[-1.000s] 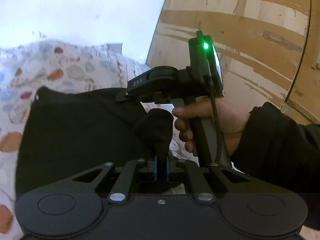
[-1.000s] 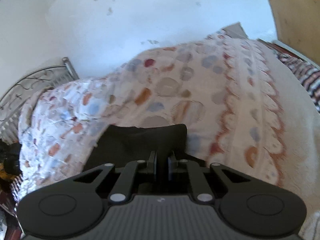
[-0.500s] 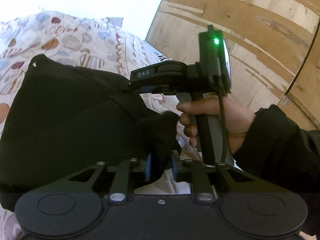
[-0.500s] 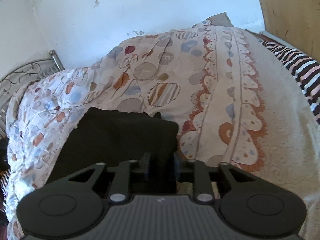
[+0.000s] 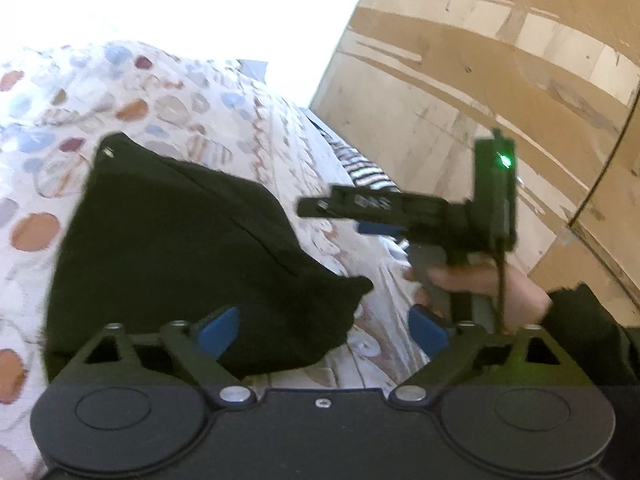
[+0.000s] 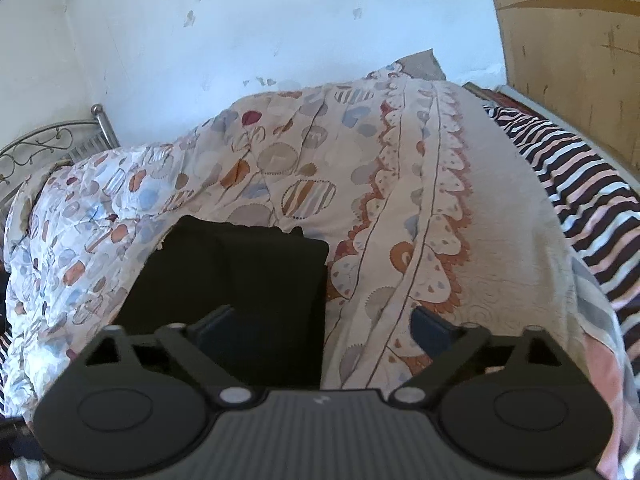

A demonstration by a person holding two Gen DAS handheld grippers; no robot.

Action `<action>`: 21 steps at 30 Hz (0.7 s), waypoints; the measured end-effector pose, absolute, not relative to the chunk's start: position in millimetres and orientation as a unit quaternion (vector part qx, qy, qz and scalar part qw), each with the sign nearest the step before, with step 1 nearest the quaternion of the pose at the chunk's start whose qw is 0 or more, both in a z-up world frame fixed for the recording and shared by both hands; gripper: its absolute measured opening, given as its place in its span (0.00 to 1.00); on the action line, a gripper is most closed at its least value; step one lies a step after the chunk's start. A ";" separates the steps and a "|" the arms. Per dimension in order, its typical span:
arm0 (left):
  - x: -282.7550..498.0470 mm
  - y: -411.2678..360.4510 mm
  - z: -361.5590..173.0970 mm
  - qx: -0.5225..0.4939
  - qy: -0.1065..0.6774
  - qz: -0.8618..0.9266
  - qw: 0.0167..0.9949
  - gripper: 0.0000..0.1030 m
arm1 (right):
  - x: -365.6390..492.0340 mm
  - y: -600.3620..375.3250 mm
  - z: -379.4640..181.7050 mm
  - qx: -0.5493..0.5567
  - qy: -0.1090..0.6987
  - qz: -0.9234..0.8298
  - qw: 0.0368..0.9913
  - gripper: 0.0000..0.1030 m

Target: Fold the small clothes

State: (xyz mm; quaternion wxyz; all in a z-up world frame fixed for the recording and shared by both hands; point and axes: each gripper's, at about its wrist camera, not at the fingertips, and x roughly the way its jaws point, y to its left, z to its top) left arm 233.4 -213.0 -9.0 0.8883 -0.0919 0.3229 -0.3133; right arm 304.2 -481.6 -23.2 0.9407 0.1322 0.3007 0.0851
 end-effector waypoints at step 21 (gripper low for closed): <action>246.8 -136.8 -7.5 -0.098 0.351 -0.139 0.921 0.99 | 237.7 -432.1 -10.1 0.105 0.249 0.100 0.957 1.00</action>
